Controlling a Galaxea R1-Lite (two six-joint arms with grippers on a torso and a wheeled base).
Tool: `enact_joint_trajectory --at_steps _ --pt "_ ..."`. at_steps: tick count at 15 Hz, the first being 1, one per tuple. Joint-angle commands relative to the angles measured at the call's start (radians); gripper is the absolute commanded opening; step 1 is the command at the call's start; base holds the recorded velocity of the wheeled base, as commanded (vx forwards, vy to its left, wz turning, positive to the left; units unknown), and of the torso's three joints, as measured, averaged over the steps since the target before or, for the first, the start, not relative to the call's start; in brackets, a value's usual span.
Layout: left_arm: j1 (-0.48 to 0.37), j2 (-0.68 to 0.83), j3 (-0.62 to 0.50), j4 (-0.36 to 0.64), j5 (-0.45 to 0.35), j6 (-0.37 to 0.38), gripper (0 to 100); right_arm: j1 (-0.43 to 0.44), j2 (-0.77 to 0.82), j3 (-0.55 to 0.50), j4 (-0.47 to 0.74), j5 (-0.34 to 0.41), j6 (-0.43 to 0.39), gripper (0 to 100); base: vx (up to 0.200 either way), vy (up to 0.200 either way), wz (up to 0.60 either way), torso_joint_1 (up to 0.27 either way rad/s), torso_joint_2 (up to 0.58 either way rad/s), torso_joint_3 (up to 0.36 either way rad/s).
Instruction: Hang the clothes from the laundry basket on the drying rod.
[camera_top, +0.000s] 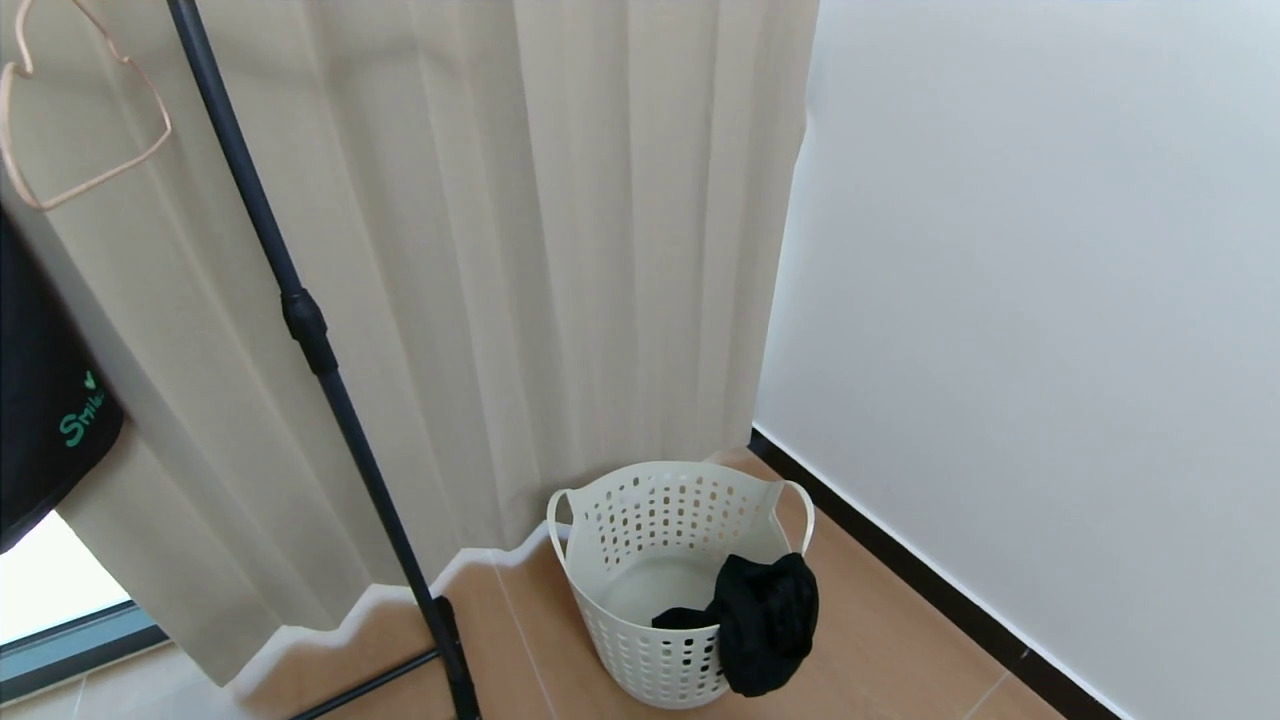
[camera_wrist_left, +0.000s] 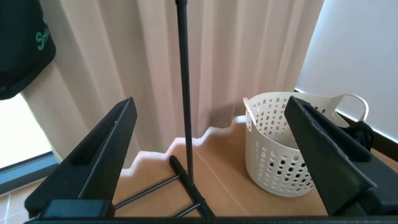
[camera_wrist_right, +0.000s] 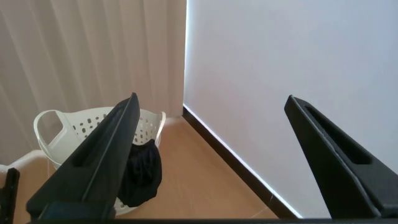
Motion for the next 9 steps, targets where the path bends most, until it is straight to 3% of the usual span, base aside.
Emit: enact_joint_trajectory --at_steps 1,9 --pt "0.001 0.001 0.000 0.000 -0.001 0.000 100 0.001 0.001 0.000 -0.001 0.000 -0.001 100 0.000 0.000 0.00 0.000 0.00 0.000" --pt "0.001 0.001 0.000 0.000 -0.001 -0.001 100 0.001 0.001 0.000 -0.001 0.000 0.001 100 0.000 0.000 0.00 0.004 0.00 -0.159"
